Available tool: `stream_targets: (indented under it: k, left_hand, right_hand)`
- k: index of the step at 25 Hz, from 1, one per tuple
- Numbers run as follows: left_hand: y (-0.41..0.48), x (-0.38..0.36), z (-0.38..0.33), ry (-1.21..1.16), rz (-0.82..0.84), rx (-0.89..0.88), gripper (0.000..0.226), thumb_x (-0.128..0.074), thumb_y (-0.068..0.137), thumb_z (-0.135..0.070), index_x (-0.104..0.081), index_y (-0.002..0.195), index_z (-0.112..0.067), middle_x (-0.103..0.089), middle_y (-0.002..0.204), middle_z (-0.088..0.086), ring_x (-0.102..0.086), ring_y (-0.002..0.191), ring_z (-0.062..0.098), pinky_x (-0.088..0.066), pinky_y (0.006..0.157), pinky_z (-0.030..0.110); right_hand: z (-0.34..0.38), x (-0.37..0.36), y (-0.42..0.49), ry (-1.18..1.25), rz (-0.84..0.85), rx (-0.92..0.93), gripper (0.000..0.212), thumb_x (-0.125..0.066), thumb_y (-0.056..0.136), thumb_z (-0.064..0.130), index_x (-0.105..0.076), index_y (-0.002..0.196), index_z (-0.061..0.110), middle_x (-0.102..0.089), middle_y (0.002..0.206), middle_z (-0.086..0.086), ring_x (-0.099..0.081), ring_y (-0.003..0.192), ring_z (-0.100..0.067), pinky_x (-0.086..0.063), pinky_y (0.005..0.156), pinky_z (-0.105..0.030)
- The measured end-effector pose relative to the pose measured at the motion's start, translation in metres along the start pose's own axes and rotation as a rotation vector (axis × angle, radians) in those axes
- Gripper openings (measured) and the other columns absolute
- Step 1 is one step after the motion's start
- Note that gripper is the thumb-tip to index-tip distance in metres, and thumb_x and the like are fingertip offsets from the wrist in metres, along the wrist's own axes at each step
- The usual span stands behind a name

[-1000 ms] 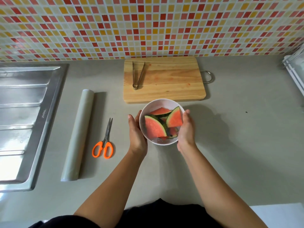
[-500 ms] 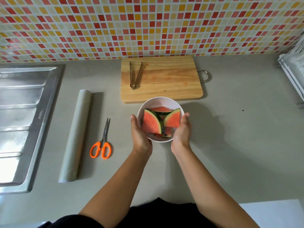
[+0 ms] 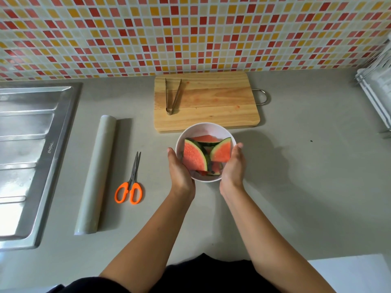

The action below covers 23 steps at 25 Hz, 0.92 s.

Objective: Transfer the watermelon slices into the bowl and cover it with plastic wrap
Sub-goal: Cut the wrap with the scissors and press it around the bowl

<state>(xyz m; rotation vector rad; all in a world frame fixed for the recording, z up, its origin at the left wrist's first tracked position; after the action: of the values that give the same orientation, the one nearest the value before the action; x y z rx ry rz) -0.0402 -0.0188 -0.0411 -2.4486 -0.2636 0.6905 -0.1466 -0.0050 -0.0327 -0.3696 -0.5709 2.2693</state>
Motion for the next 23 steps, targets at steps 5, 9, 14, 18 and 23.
stream_targets:
  k: [5,9,14,18,23]
  left_hand:
    - [0.001,0.001,-0.001,-0.007,-0.011,-0.033,0.046,-0.028,0.093,-0.053,-0.065,0.102,-0.027,-0.074,0.095,-0.001,-0.068,0.093,0.015,-0.053,0.084,0.035]
    - [0.000,0.000,-0.002,0.003,-0.004,-0.054,0.040,-0.032,0.092,-0.050,-0.066,0.095,-0.028,-0.074,0.082,-0.006,-0.070,0.082,0.011,-0.054,0.072,0.031]
    - [0.001,0.000,-0.009,0.060,0.041,-0.058,0.042,-0.033,0.092,-0.041,-0.072,0.076,-0.032,-0.073,0.077,-0.007,-0.069,0.077,0.008,-0.053,0.070,0.031]
    - [0.003,-0.002,-0.014,0.114,0.073,-0.078,0.045,-0.032,0.091,-0.036,-0.072,0.070,-0.034,-0.070,0.074,-0.008,-0.068,0.074,0.008,-0.054,0.068,0.029]
    - [0.006,0.006,-0.014,0.081,0.102,-0.118,0.036,-0.033,0.092,-0.033,-0.066,0.095,-0.019,-0.070,0.081,-0.003,-0.065,0.084,0.016,-0.054,0.068,0.029]
  right_hand:
    - [0.001,-0.002,-0.001,0.001,0.004,-0.008,0.038,-0.031,0.096,0.048,-0.061,0.086,0.027,-0.067,0.099,-0.003,-0.064,0.093,-0.017,-0.050,0.080,-0.031]
    - [-0.003,-0.001,0.000,0.002,-0.007,-0.039,0.041,-0.031,0.096,0.049,-0.062,0.100,0.023,-0.066,0.108,-0.007,-0.062,0.098,-0.019,-0.050,0.087,-0.035]
    - [-0.011,0.001,0.002,0.001,-0.014,-0.113,0.045,-0.029,0.096,0.050,-0.058,0.112,0.018,-0.063,0.116,-0.007,-0.061,0.103,-0.020,-0.048,0.094,-0.038]
    - [-0.012,0.002,0.003,-0.016,-0.014,-0.130,0.051,-0.027,0.095,0.052,-0.055,0.122,0.019,-0.062,0.118,-0.006,-0.060,0.105,-0.020,-0.046,0.097,-0.040]
    - [-0.009,0.003,0.005,-0.063,0.010,-0.106,0.046,-0.027,0.095,0.052,-0.056,0.113,0.021,-0.063,0.114,-0.006,-0.060,0.101,-0.019,-0.048,0.089,-0.035]
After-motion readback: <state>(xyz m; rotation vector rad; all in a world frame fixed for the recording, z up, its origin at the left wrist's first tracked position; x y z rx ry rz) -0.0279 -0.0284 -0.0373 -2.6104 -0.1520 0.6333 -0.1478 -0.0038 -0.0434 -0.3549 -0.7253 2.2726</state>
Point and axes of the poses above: each hand's wrist, its own y-axis towards the middle knuckle, its own x-axis out of the back of the hand, z = x × y, the point moved 2 cm from there along y, towards the middle knuckle
